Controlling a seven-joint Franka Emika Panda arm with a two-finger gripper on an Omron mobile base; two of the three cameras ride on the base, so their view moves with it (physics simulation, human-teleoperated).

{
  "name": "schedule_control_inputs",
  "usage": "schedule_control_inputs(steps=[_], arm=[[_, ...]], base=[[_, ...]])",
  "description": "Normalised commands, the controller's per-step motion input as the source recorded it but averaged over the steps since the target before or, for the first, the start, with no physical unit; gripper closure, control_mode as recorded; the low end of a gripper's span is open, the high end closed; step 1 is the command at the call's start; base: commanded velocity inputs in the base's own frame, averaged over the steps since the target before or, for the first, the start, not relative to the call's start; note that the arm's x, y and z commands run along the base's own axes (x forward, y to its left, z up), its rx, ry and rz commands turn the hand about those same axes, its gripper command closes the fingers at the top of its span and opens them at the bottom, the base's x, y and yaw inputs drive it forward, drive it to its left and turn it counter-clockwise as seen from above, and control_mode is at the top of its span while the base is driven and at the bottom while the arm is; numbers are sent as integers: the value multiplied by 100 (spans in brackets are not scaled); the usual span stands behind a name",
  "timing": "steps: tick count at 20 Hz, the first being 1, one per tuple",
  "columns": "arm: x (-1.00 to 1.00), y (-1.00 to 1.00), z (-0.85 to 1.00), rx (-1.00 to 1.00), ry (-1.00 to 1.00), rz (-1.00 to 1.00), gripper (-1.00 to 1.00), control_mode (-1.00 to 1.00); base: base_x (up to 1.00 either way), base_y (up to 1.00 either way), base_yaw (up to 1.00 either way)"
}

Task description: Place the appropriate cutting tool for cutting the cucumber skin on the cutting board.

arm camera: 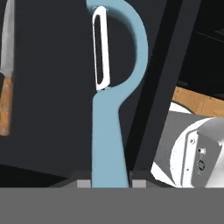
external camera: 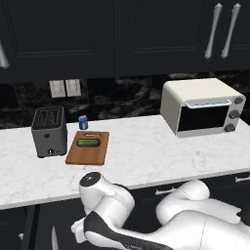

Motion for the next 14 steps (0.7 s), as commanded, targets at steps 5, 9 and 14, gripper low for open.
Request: schedule_control_inputs(steps=[5, 9, 14], arm=[[16, -80, 100, 0, -1, 0, 100, -100], [62, -87, 100, 0, 0, -3, 100, -100], [100, -64, 92, 0, 1, -5, 100, -100]], base=[[0, 0, 0], [0, 0, 0], [0, 0, 0]])
